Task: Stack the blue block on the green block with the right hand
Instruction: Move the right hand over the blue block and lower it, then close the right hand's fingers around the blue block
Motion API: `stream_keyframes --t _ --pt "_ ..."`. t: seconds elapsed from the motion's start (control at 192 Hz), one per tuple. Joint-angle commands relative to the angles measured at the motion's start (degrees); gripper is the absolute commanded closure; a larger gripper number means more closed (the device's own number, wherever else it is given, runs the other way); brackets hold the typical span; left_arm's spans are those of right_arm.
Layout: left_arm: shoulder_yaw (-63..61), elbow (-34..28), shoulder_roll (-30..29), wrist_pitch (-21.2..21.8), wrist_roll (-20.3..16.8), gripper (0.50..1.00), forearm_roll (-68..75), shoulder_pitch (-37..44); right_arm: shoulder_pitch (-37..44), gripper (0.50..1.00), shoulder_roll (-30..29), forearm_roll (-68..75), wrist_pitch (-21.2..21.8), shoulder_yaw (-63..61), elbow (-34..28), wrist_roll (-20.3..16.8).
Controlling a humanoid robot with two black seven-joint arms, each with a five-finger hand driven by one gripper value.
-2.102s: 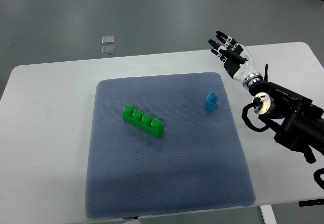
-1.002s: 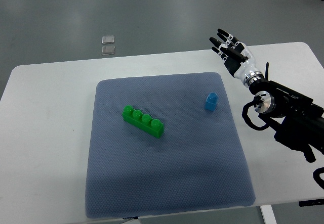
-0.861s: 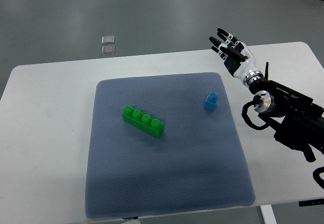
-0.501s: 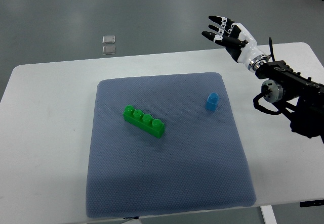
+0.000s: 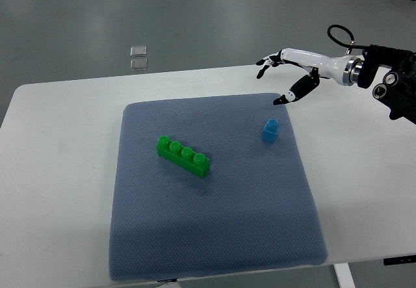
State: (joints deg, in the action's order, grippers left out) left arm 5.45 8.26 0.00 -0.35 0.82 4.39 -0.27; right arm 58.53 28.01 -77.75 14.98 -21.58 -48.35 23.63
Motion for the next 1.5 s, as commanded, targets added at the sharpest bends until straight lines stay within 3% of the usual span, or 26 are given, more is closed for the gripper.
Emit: stream_keyframes --t 0.0,0.245,0.72,0.981,1.497 --pt "0.0 0.0 0.0 0.0 0.0 0.5 0.0 0.0 1.9 0.587 0.0 -7.8 -0.6 0.1 -0.7 0.2" --pt "0.0 0.0 0.0 0.0 0.1 0.5 0.0 0.0 3.1 0.587 0.1 -20.6 -1.0 5.5 -4.9 1.5" --pt "0.0 0.0 0.0 0.0 0.0 0.5 0.0 0.0 2.3 0.589 -0.9 -28.2 -11.9 12.4 -3.3 0.5" --pt "0.0 0.0 0.0 0.0 0.0 0.5 0.0 0.0 2.9 0.589 -0.9 -30.9 -15.5 18.1 -2.9 0.3" --pt "0.0 0.0 0.0 0.0 0.0 0.5 0.0 0.0 2.4 0.589 -2.1 -31.1 -18.1 18.1 -0.5 0.1"
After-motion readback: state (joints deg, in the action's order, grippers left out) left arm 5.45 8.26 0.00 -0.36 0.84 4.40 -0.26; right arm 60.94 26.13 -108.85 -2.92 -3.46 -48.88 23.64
